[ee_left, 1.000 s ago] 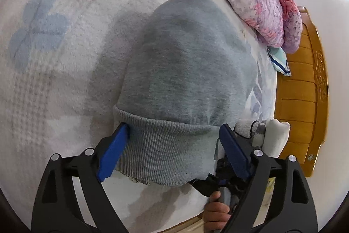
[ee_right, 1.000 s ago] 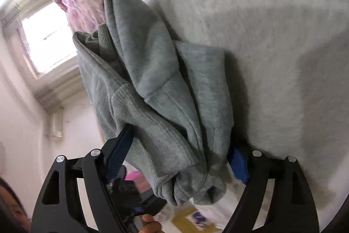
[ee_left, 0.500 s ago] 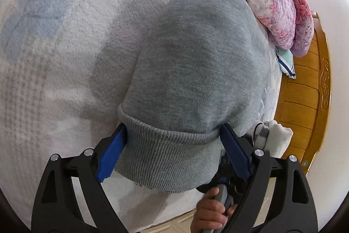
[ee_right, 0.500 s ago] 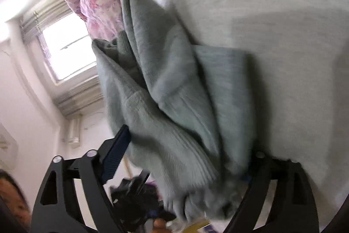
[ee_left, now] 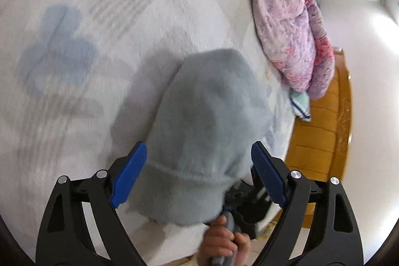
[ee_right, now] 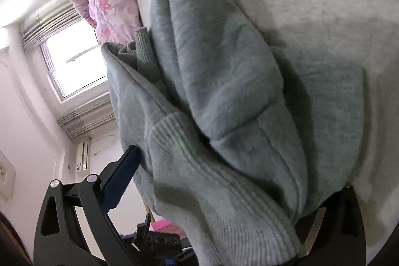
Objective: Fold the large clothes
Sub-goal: 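Grasp the folded grey hoodie bundle with both grippers and lift it, then carry the hoodie with both grippers onto the stack of folded clothes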
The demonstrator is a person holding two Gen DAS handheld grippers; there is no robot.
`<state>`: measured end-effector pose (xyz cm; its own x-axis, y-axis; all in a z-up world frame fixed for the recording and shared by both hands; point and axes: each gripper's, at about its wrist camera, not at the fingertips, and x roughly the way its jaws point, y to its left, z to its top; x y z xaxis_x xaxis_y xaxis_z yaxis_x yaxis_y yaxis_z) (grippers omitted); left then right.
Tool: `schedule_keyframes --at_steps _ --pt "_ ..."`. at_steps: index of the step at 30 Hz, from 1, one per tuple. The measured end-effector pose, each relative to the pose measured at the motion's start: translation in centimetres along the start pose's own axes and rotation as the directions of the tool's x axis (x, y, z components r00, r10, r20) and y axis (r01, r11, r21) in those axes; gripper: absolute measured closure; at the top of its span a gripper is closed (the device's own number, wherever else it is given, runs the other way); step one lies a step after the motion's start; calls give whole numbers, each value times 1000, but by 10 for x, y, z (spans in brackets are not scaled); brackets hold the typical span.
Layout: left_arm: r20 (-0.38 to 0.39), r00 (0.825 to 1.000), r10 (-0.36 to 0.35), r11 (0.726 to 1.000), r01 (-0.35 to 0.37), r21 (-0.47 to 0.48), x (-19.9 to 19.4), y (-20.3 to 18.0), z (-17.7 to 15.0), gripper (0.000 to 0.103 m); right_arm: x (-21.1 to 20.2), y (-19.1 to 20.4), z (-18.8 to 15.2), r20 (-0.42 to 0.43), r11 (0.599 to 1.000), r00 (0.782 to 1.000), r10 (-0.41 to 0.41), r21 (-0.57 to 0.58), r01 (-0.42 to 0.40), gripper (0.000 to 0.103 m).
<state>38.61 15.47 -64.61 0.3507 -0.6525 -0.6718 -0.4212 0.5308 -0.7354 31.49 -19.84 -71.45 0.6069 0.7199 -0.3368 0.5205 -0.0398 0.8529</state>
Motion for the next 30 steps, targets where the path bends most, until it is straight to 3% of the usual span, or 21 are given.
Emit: schedule_keyframes --at_steps 1,4,7,10,11,16,20,24,30 --pt "-17 1000 -4 1000 4 19 9 -3 6 18 0 1 0 -5 1000 1000 -8 -8 8 22" --pt "-55 996 64 994 -60 87 39 -16 14 16 -5 9 -6 -11 999 999 -32 -29 32 54" --pt "-35 993 116 982 -109 156 50 -25 14 18 -10 36 -14 4 984 993 -116 -135 116 64" --pt "-20 995 98 981 -93 170 40 -27 13 30 -13 70 -28 37 950 986 -165 -263 169 69" --pt "-19 996 85 983 -80 165 36 -27 12 32 -14 89 -37 57 920 979 -197 -333 205 69" --pt "-28 999 -16 991 20 135 12 -41 14 35 -24 146 -75 112 813 969 -221 -527 247 72" --pt "-10 996 -89 976 90 197 -21 -84 -1 35 -59 184 -92 108 793 983 -149 -581 185 72" --pt "15 989 -148 952 138 274 -41 -141 -34 35 -119 220 -81 86 782 994 -65 -615 104 72" --pt "76 973 -220 888 167 428 -29 -248 -130 35 -233 242 -34 28 762 997 74 -646 -39 72"
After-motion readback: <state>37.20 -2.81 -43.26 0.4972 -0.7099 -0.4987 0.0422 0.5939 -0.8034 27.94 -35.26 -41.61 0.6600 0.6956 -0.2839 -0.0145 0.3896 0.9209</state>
